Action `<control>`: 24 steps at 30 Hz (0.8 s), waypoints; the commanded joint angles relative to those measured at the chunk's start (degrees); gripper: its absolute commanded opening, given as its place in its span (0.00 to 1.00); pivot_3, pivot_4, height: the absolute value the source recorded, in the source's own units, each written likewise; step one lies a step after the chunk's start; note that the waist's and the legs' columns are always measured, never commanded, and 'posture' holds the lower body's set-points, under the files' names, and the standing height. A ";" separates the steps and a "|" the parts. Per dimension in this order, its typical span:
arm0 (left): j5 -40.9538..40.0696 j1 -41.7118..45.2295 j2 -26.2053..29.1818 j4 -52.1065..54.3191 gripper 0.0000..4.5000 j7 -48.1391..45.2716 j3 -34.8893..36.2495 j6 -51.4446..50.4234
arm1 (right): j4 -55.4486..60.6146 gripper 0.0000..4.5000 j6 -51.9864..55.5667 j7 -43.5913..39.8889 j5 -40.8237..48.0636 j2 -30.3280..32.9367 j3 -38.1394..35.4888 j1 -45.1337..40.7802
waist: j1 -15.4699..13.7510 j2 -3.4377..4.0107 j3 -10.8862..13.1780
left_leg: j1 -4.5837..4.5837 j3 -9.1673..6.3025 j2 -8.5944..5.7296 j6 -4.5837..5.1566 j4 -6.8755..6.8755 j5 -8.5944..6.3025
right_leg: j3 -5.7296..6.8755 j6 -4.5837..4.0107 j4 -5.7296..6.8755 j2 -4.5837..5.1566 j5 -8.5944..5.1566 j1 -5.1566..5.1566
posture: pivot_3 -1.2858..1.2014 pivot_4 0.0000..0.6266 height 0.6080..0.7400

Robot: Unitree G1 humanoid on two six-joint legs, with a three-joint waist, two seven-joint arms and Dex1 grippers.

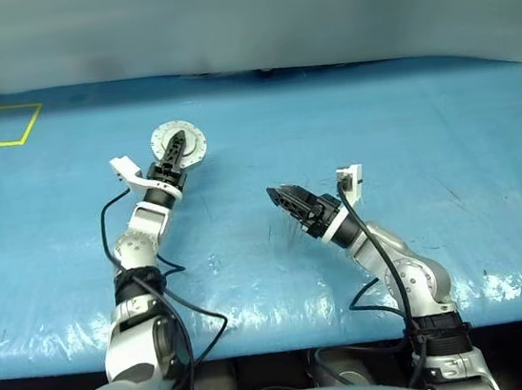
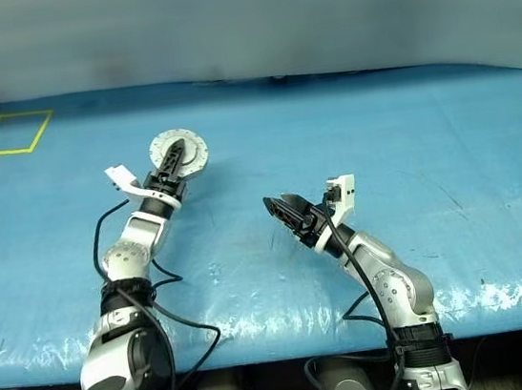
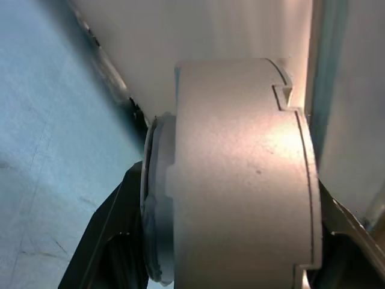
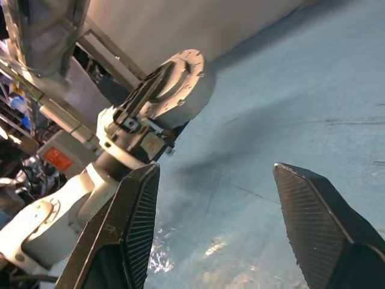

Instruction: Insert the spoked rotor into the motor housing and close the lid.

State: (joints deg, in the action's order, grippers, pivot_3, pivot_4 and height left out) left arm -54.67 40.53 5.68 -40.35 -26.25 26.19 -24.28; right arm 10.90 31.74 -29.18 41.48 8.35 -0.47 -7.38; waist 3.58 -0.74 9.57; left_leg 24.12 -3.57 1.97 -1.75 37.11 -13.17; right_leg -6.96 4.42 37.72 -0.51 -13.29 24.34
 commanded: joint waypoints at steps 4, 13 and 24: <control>6.03 9.49 -0.56 -13.38 0.57 -2.04 0.63 5.61 | 5.67 0.70 -7.99 -5.47 -11.93 6.47 8.38 4.13 | 0.38 -0.02 0.02 | 0.04 0.00 0.01 0.00 -0.09 0.00 | 0.01 -0.05 0.03 0.00 -0.03 0.11 | 0.52 0.24 1.00; 11.75 12.43 -1.46 -23.40 0.70 -0.24 2.27 10.92 | 4.95 0.70 -10.84 -4.44 -15.56 6.01 8.89 5.24 | 0.29 -0.06 0.03 | 0.04 -0.01 0.01 -0.05 -0.02 0.03 | 0.00 -0.04 0.10 0.00 -0.04 0.10 | 0.52 0.24 1.00; 17.68 4.01 1.43 -14.17 0.99 -1.03 0.22 10.43 | 2.70 0.70 -10.45 -4.94 -14.82 3.68 8.16 3.61 | 1.27 -0.05 0.03 | -0.68 -0.01 0.06 -0.08 -0.01 0.04 | -0.01 0.00 0.16 -0.04 -0.02 -0.57 | 0.52 0.24 1.00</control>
State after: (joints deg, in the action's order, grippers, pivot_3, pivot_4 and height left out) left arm -38.54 46.27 5.46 -57.38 -27.58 26.49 -14.44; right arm 13.06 21.82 -33.71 25.92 12.55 8.28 -3.14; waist 4.85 -0.78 9.60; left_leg 23.43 -3.59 2.03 -1.83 37.10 -13.12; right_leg -6.97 4.42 37.90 -0.55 -13.31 23.76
